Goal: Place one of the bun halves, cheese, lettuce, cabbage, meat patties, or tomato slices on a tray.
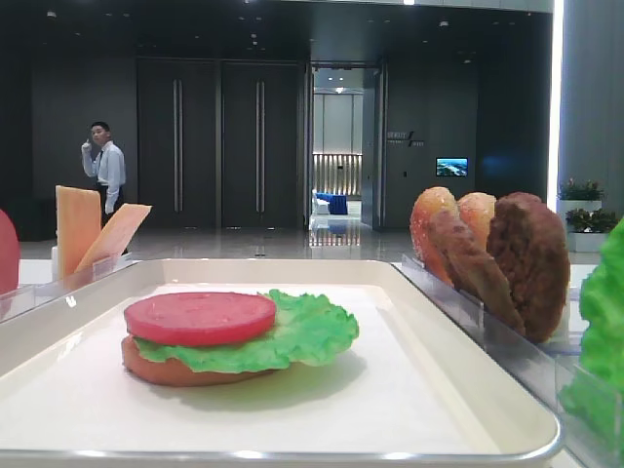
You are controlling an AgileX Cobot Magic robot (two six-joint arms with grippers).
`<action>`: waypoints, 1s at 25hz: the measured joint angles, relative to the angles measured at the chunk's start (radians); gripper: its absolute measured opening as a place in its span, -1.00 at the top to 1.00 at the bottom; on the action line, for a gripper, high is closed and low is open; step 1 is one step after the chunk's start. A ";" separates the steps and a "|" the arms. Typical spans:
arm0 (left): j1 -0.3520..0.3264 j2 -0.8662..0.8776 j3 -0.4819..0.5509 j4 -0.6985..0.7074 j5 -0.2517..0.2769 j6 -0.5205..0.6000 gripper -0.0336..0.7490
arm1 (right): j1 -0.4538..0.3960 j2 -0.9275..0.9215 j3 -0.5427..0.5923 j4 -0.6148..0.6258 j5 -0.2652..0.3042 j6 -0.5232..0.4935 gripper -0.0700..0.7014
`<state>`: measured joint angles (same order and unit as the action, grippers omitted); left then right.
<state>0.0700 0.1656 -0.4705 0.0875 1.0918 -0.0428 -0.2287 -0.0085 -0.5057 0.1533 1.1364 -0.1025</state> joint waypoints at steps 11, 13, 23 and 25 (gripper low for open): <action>0.000 -0.180 0.000 0.002 0.018 0.022 -0.14 | 0.000 0.000 0.000 0.000 0.000 0.000 -0.20; 0.000 -0.180 0.000 0.002 0.018 0.023 -0.14 | 0.000 0.000 0.000 0.000 0.000 0.000 -0.20; 0.000 -0.180 0.000 -0.004 0.018 0.023 -0.13 | 0.000 0.000 0.000 0.000 0.000 0.000 -0.20; 0.000 -0.180 0.000 -0.004 0.018 0.023 -0.13 | 0.000 0.000 0.000 0.000 0.000 0.000 -0.20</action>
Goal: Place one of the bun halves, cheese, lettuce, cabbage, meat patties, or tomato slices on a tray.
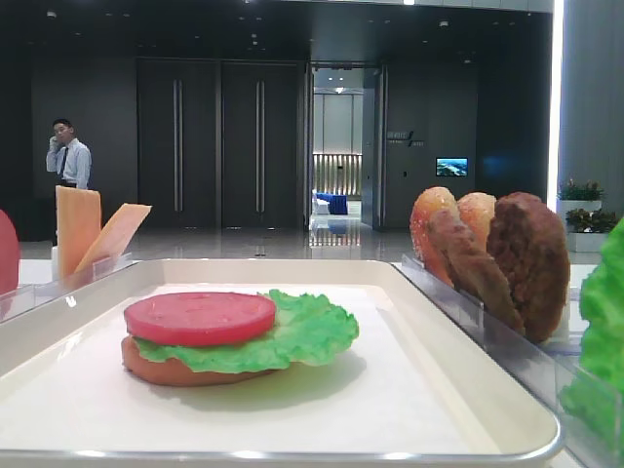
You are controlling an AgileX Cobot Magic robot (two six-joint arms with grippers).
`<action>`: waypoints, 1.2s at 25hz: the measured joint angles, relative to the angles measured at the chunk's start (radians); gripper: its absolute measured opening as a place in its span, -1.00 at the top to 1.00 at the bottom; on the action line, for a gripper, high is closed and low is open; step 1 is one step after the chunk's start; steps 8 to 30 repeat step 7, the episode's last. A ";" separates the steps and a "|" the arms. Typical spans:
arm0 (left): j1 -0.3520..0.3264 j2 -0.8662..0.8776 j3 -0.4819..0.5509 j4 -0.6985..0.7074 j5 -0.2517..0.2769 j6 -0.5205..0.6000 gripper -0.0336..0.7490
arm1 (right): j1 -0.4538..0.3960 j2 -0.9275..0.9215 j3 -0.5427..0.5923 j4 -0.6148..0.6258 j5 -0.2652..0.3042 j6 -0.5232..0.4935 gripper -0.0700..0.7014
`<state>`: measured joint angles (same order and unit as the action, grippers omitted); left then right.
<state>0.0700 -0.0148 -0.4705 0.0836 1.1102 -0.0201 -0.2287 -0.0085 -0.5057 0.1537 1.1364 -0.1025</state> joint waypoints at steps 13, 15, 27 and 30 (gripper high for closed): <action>0.000 0.000 0.000 0.000 0.000 0.000 -0.12 | 0.000 0.000 0.000 0.000 0.000 0.000 -0.20; 0.000 0.000 0.000 0.000 0.000 0.000 -0.12 | 0.000 0.000 0.000 0.000 0.000 0.000 -0.20; 0.000 0.000 0.000 0.000 0.000 0.000 -0.12 | 0.000 0.000 0.000 0.000 0.000 0.000 -0.20; 0.000 0.000 0.000 0.000 0.000 0.000 -0.12 | 0.000 0.000 0.000 0.000 0.000 0.000 -0.20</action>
